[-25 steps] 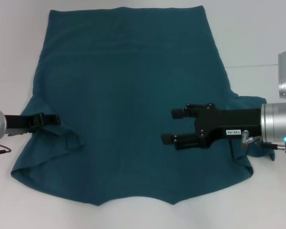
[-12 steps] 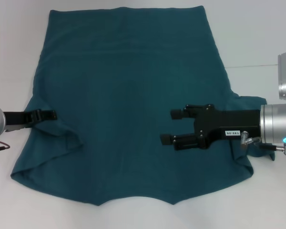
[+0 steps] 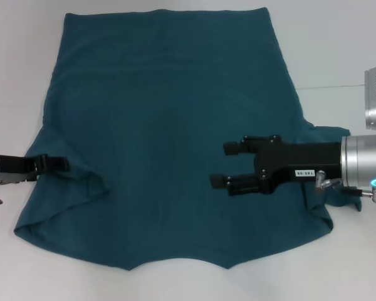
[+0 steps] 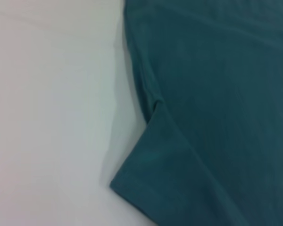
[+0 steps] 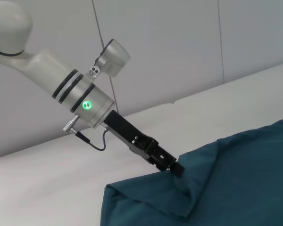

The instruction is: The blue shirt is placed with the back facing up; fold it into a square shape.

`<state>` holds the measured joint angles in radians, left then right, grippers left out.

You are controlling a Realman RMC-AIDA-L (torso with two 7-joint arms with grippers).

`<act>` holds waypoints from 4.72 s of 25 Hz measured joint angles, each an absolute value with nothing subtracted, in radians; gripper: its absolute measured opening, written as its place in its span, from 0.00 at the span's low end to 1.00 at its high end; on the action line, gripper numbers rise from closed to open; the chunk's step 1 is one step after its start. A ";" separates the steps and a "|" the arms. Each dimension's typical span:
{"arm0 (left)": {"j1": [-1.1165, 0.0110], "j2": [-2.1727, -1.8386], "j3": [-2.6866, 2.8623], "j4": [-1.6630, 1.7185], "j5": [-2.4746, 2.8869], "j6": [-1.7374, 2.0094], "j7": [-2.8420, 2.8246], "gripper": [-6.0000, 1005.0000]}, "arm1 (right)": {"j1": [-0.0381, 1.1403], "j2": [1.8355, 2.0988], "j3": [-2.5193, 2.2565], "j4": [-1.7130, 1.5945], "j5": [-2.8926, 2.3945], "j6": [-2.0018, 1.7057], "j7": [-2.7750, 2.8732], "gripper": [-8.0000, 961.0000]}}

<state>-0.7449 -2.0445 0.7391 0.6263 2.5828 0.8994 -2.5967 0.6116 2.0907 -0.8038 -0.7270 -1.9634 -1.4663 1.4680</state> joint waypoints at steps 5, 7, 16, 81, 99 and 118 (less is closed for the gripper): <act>-0.749 -2.046 0.741 0.623 2.593 0.893 -2.612 0.77 | 0.616 2.091 -0.804 -0.727 -1.962 -1.467 1.468 0.95; -0.755 -2.046 0.743 0.619 2.593 0.891 -2.611 0.76 | 0.617 2.091 -0.804 -0.728 -1.961 -1.467 1.468 0.95; -0.779 -2.044 0.758 0.601 2.594 0.888 -2.598 0.75 | 0.617 2.091 -0.810 -0.727 -1.948 -1.467 1.468 0.95; -0.880 -2.083 0.774 0.585 2.581 0.711 -2.499 0.01 | 0.612 2.092 -0.805 -0.712 -1.911 -1.449 1.465 0.93; -0.910 -2.113 0.890 0.591 2.557 0.718 -2.459 0.41 | 0.604 2.092 -0.804 -0.702 -1.896 -1.448 1.454 0.92; -0.653 -2.052 0.585 0.854 2.175 1.695 -2.010 0.67 | 0.528 2.080 -0.780 -1.323 -2.301 -1.542 1.999 0.92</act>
